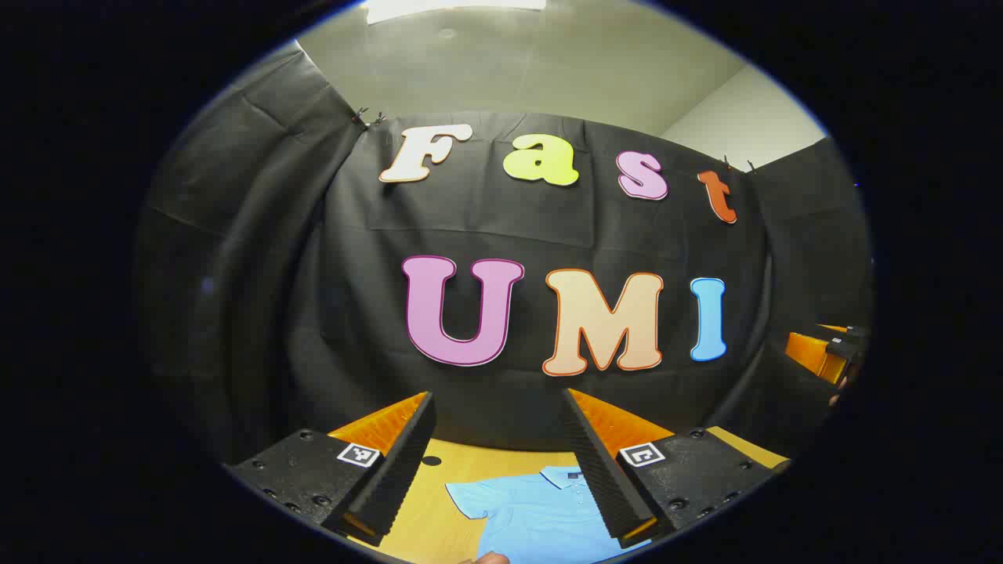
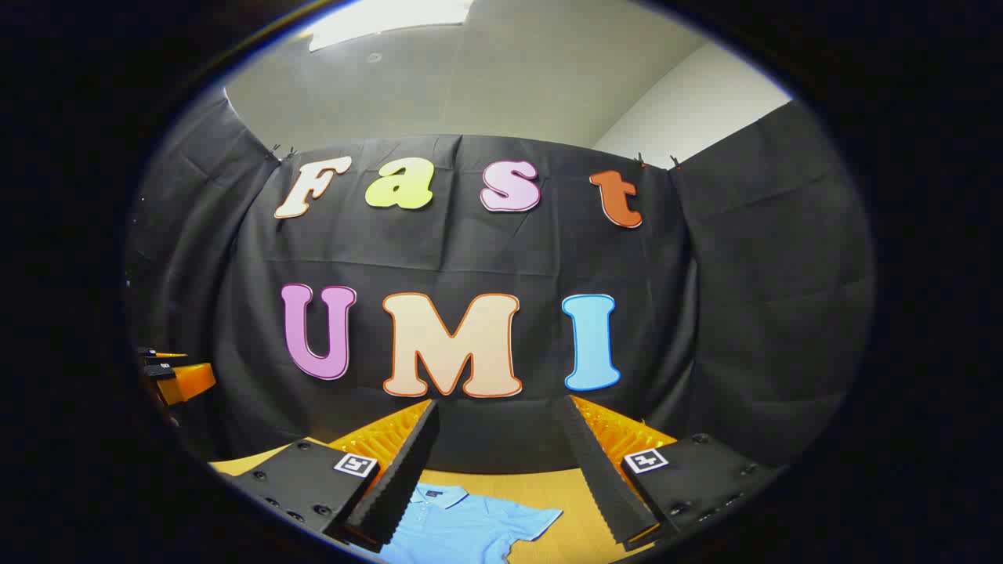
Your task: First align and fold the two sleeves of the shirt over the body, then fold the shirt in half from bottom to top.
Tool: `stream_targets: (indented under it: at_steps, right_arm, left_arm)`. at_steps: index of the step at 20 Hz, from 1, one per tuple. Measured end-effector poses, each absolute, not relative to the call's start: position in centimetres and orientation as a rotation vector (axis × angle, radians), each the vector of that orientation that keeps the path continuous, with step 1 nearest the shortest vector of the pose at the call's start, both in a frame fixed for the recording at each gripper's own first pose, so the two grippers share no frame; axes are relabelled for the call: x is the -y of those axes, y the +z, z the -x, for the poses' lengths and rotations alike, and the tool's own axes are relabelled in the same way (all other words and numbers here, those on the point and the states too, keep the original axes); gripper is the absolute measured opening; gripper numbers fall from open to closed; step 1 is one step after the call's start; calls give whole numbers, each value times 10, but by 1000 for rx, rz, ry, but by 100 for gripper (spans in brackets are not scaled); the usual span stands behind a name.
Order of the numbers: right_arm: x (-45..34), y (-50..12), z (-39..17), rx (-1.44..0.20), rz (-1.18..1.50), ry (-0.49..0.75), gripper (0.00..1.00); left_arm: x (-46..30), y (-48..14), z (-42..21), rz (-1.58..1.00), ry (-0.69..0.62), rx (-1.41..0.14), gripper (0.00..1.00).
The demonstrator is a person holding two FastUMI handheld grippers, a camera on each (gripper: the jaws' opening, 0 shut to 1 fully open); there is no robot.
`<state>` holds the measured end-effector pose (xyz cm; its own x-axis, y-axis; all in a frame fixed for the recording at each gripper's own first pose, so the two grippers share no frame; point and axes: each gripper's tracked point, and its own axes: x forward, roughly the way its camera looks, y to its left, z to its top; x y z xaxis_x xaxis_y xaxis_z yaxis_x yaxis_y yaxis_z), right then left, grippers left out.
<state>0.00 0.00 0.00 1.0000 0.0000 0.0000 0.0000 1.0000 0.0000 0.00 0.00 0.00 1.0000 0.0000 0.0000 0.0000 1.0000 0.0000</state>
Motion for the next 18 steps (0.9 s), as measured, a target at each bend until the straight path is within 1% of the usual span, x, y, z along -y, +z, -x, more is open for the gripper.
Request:
stream_targets:
  at_steps: [6,8,9,12,18]
  right_arm:
    - [-2,5,3,24,34,-24,98]
    - [-3,4,1,31,41,-11,98]
    - [0,3,-1,32,44,-9,98]
    - [5,-2,-9,20,19,-12,99]
    - [15,-16,-18,-4,16,-16,99]
  left_arm:
    - [3,-2,-8,5,-34,0,94]
    - [4,-8,-13,4,-22,-10,95]
    - [3,-6,-15,8,-13,-6,93]
    - [10,-7,-19,5,-12,-6,95]
    - [19,-13,-23,-2,-10,-20,94]
